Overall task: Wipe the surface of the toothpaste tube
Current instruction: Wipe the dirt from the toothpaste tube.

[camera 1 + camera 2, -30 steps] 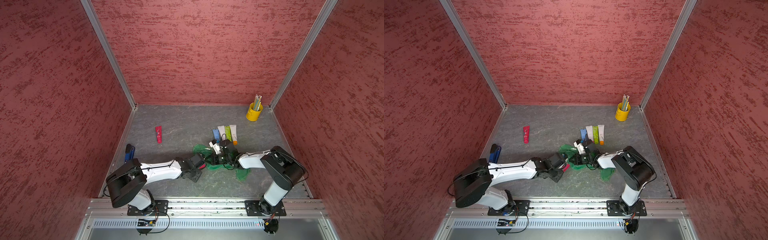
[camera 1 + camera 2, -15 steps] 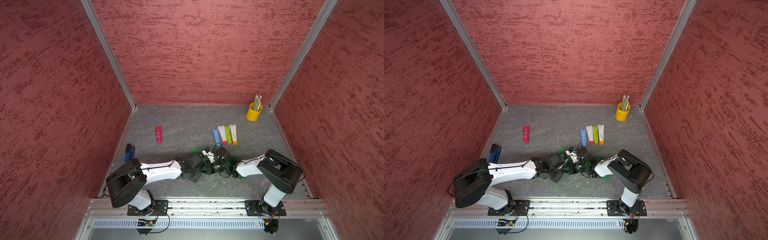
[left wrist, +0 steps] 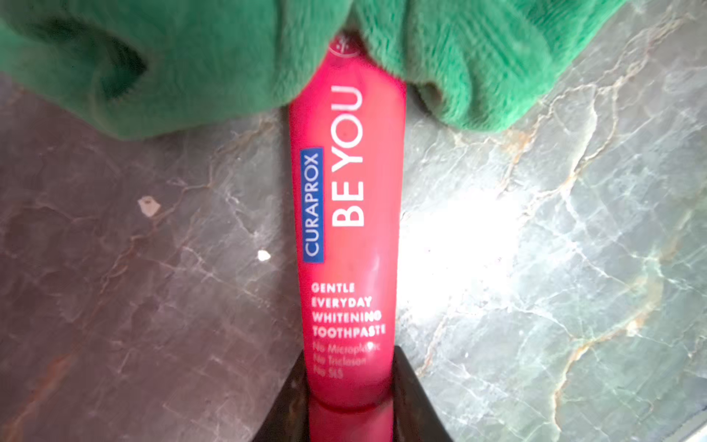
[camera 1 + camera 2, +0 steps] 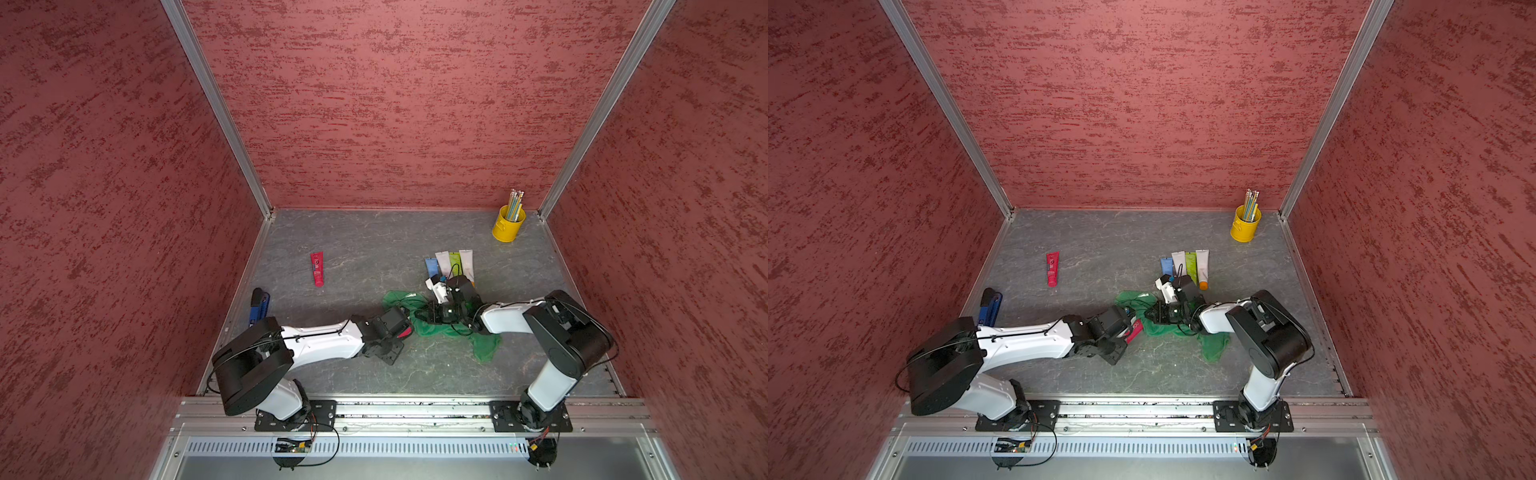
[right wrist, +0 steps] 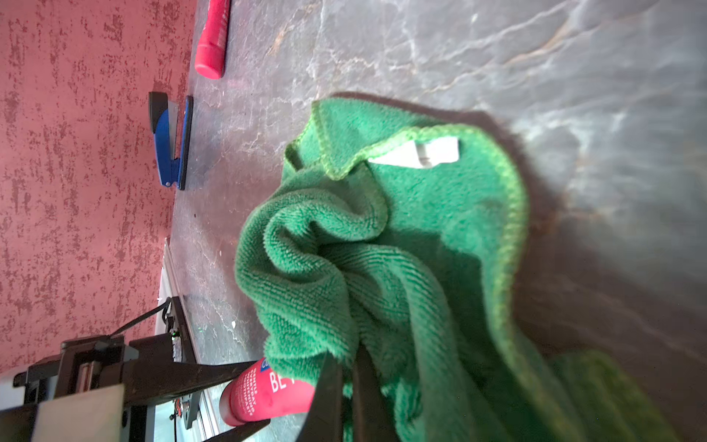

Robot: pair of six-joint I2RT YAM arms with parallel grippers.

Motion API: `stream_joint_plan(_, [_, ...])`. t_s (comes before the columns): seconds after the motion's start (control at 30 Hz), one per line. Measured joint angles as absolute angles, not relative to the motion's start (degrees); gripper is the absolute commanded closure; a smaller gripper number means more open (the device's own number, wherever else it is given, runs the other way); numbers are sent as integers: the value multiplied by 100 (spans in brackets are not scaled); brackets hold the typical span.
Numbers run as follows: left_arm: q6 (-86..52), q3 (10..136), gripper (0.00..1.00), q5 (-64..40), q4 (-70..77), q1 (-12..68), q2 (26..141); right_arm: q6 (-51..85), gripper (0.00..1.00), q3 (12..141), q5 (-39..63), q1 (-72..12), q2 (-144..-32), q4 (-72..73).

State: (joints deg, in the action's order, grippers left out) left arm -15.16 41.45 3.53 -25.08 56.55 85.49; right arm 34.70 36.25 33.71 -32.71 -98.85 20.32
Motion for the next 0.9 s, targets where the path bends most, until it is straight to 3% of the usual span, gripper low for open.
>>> stream_joint_plan(0.43, [-1516, 4145, 91, 346, -2596, 5664, 8549, 4316, 100, 3249, 3728, -4545, -10130, 3533])
stream_joint_plan(0.67, [-1516, 4139, 91, 351, -2528, 5675, 8549, 3981, 100, 3284, 3743, -3907, -10005, 3000])
stream_joint_plan(0.9, [-1516, 4123, 92, 355, -2495, 5677, 8547, 3450, 100, 3675, 2622, -3321, -9657, 1787])
